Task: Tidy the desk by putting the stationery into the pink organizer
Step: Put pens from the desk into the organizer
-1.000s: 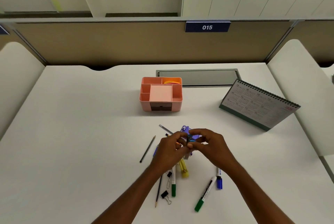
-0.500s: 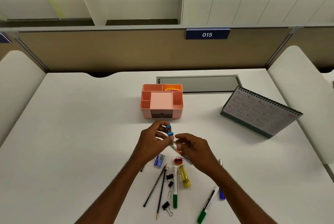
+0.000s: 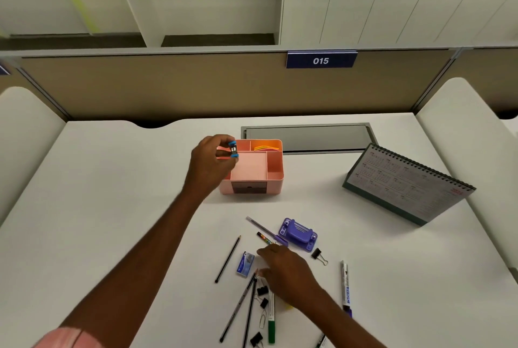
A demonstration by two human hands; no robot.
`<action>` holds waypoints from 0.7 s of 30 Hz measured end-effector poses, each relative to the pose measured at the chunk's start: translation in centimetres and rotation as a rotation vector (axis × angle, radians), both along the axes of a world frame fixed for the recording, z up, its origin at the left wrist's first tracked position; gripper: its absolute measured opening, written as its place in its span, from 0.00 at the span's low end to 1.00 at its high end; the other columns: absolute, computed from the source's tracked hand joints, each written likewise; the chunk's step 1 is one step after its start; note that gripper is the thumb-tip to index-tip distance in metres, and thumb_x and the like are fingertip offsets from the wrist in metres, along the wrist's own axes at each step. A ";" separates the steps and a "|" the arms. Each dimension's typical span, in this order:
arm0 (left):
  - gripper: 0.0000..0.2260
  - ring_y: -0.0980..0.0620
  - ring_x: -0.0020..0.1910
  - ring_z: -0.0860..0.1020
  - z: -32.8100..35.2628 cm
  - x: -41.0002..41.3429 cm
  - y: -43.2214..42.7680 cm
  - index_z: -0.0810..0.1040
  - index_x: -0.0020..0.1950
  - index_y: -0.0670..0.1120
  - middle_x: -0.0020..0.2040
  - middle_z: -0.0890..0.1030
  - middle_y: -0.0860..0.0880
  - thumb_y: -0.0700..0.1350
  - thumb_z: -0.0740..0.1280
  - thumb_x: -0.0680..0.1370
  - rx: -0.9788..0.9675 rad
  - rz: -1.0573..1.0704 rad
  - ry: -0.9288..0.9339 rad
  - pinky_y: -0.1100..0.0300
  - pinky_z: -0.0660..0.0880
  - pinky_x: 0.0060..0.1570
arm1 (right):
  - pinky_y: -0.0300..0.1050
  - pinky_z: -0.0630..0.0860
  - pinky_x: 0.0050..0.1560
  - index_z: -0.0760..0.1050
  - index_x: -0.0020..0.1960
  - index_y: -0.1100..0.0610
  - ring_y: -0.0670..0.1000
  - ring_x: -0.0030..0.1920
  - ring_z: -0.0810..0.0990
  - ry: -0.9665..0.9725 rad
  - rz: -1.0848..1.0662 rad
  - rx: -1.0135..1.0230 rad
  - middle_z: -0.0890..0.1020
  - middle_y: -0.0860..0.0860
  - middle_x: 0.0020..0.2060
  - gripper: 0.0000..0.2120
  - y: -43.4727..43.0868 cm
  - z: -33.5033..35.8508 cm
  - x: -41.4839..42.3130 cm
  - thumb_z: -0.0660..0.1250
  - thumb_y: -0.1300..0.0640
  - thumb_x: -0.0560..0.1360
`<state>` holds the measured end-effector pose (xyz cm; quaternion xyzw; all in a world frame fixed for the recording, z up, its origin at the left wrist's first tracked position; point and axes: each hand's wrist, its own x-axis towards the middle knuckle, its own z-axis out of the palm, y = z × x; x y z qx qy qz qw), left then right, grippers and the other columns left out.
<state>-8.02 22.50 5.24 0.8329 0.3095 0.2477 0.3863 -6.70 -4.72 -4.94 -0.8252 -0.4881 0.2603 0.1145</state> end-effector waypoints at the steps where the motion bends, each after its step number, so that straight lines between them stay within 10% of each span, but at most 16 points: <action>1: 0.21 0.50 0.52 0.85 0.0 0.7 0.6 0.82 0.63 0.45 0.58 0.82 0.48 0.36 0.79 0.72 0.018 0.007 0.006 0.54 0.84 0.55 | 0.49 0.74 0.64 0.68 0.75 0.50 0.53 0.69 0.74 -0.019 0.007 0.012 0.74 0.49 0.71 0.25 0.3 -0.1 -0.3 0.65 0.47 0.80; 21: 0.17 0.46 0.55 0.84 -3.5 8.4 4.6 0.81 0.62 0.54 0.52 0.88 0.49 0.48 0.78 0.74 0.047 -0.003 0.398 0.47 0.80 0.57 | 0.52 0.75 0.56 0.70 0.66 0.55 0.56 0.65 0.70 -0.081 0.013 -0.021 0.70 0.52 0.65 0.23 3.2 -1.9 -1.4 0.70 0.48 0.76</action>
